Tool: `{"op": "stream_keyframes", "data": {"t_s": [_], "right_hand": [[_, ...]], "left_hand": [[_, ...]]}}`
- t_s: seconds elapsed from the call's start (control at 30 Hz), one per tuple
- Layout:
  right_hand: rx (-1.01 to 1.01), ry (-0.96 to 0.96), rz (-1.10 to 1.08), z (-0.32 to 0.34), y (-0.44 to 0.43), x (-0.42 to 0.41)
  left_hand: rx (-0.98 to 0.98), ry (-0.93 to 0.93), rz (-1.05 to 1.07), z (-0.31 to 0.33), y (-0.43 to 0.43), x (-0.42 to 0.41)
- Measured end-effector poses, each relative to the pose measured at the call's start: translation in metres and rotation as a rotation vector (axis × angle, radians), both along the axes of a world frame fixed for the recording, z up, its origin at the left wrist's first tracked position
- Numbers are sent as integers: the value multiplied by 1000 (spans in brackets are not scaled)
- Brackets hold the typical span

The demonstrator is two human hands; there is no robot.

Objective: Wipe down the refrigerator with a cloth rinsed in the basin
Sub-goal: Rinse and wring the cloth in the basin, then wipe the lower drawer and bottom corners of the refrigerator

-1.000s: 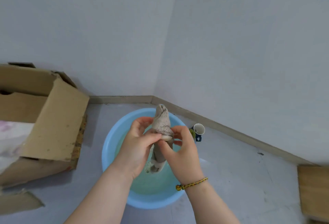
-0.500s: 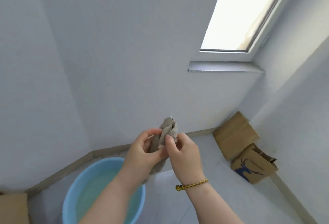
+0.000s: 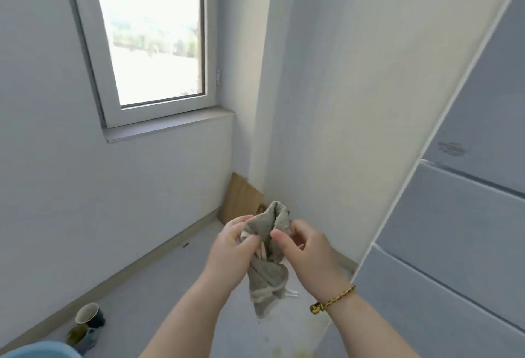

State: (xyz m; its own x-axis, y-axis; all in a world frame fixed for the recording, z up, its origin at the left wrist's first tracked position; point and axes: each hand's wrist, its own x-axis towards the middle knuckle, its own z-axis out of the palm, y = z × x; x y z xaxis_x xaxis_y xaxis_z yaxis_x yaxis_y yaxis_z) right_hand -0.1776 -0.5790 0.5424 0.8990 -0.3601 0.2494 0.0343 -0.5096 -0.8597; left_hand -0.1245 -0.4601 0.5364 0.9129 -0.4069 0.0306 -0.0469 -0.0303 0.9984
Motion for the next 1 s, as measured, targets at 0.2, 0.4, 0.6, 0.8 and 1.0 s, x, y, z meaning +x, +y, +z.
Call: {"op": "stream_keyframes", "data": {"t_s": [0.2, 0.4, 0.6, 0.8, 1.0], "right_hand": [[303, 37, -31, -7, -106, -76], [529, 1, -245, -27, -165, -112], [437, 92, -432, -39, -217, -144], [622, -29, -647, -61, -252, -155], [1237, -198, -470, -72, -239, -142]], "left_hand": [[13, 41, -301, 4, -110, -47], [65, 117, -478, -2, -189, -69], [165, 155, -566, -21, -243, -60], [308, -170, -534, -36, -287, -35], [87, 420, -693, -57, -315, -39]]}}
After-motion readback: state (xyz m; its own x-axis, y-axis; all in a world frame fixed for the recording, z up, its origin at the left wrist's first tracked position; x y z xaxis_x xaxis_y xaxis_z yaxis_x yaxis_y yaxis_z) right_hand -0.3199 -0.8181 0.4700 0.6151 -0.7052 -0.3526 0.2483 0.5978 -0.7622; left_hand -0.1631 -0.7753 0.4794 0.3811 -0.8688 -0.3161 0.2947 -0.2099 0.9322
